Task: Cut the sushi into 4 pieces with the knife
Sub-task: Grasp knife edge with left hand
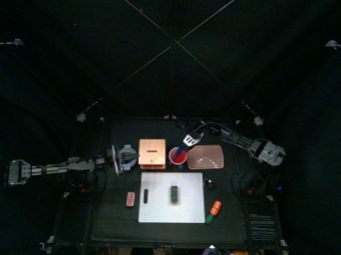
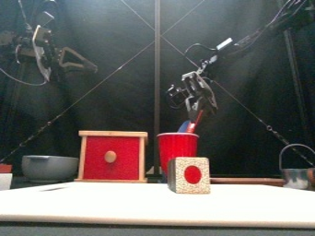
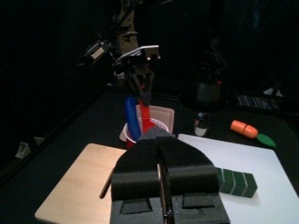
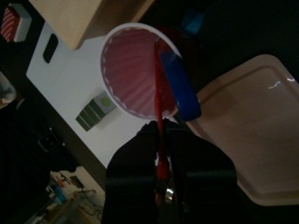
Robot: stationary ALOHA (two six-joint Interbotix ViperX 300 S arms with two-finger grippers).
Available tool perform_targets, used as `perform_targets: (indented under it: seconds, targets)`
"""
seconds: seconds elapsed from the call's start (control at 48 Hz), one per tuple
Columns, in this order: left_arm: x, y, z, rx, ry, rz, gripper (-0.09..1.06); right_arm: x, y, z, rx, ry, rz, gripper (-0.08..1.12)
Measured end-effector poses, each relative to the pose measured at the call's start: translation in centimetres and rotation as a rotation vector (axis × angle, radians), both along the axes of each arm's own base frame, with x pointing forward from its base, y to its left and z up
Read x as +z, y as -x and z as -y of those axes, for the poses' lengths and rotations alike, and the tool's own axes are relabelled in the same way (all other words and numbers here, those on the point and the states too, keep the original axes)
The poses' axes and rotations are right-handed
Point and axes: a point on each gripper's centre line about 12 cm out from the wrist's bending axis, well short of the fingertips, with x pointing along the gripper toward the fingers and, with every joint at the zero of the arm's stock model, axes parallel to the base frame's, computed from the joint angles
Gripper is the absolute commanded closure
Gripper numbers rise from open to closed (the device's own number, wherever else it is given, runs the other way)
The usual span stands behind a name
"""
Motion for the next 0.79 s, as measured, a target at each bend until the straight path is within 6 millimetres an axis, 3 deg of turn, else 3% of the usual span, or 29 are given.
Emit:
perform_targets:
  seconds: [0.188, 0.333, 0.542, 0.792]
  targets:
    - [0.1, 0.1, 0.0, 0.0, -0.003, 0.005, 0.94, 3.0, 0.0, 0.0, 0.024, 0.022, 0.034, 0.85]
    - [0.3, 0.2, 0.0, 0.0, -0.008, 0.012, 0.83, 6.4, 0.7, -0.6, 0.05, 0.07, 0.084, 0.85]
    - [0.4, 0.2, 0.1, -0.007, -0.021, 0.012, 0.62, 11.4, 3.9, -2.2, 0.069, 0.224, 0.137, 0.85]
    - [1.4, 0.3, 0.5, -0.027, -0.087, 0.092, 0.46, 14.7, 7.6, -5.2, 0.052, 0.514, 0.317, 0.85]
